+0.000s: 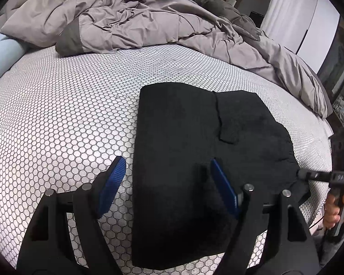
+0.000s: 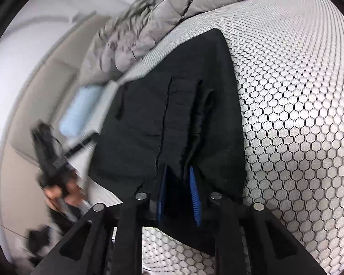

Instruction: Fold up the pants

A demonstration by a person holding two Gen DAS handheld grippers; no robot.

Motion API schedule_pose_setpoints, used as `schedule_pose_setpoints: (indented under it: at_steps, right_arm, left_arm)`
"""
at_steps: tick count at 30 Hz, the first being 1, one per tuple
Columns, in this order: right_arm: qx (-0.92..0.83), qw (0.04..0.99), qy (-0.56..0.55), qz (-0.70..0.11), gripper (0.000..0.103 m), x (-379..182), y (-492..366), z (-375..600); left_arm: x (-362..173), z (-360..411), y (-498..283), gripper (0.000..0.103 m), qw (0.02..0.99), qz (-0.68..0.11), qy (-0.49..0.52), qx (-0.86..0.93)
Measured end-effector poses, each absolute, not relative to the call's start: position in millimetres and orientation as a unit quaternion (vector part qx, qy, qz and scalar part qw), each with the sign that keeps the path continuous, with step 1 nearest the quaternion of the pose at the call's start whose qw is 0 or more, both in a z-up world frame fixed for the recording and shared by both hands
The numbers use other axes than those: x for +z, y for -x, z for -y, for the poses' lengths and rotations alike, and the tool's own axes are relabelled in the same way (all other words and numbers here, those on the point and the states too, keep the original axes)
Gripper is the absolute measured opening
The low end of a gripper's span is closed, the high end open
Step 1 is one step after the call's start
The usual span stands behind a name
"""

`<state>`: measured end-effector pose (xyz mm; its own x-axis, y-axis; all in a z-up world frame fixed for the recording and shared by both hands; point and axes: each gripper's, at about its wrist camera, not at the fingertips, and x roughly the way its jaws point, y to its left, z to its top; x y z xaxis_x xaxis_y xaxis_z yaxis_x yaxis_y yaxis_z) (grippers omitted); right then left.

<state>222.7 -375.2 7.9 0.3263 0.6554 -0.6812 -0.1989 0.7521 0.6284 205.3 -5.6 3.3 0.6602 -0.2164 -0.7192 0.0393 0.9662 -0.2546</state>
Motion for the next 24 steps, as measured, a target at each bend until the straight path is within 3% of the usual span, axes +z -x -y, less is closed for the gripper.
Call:
schedule_pose_setpoints:
  at_steps: [3, 7, 10, 12, 13, 18, 21, 24]
  right_arm:
    - [0.286, 0.791, -0.220, -0.494, 0.044, 10, -226, 376]
    - [0.291, 0.769, -0.257, -0.507, 0.044, -10, -245, 374]
    - [0.279, 0.783, -0.242, -0.501, 0.035, -7, -246, 369]
    - [0.285, 0.790, -0.230, -0.492, 0.015, 3, -242, 360]
    - [0.298, 0.790, -0.227, -0.486, 0.013, 12, -239, 358]
    - [0.303, 0.812, -0.160, -0.473, 0.013, 37, -222, 348]
    - [0.241, 0.811, -0.112, -0.521, 0.023, 8, -231, 347]
    - [0.237, 0.833, -0.097, -0.491, 0.024, 24, -227, 348]
  left_arm:
    - [3, 10, -205, 0.074, 0.905, -0.407, 0.099, -0.073]
    - [1, 12, -204, 0.074, 0.905, -0.409, 0.095, -0.073]
    - [1, 12, -204, 0.074, 0.905, -0.410, 0.094, -0.072]
    - [1, 11, -203, 0.074, 0.905, -0.408, 0.095, -0.072]
    - [1, 9, -203, 0.074, 0.905, -0.409, 0.096, -0.073]
    - [2, 8, -201, 0.074, 0.905, -0.408, 0.097, -0.072]
    - [1, 11, -201, 0.074, 0.903, -0.413, 0.089, -0.073]
    - [4, 20, -195, 0.074, 0.906, -0.411, 0.072, -0.077]
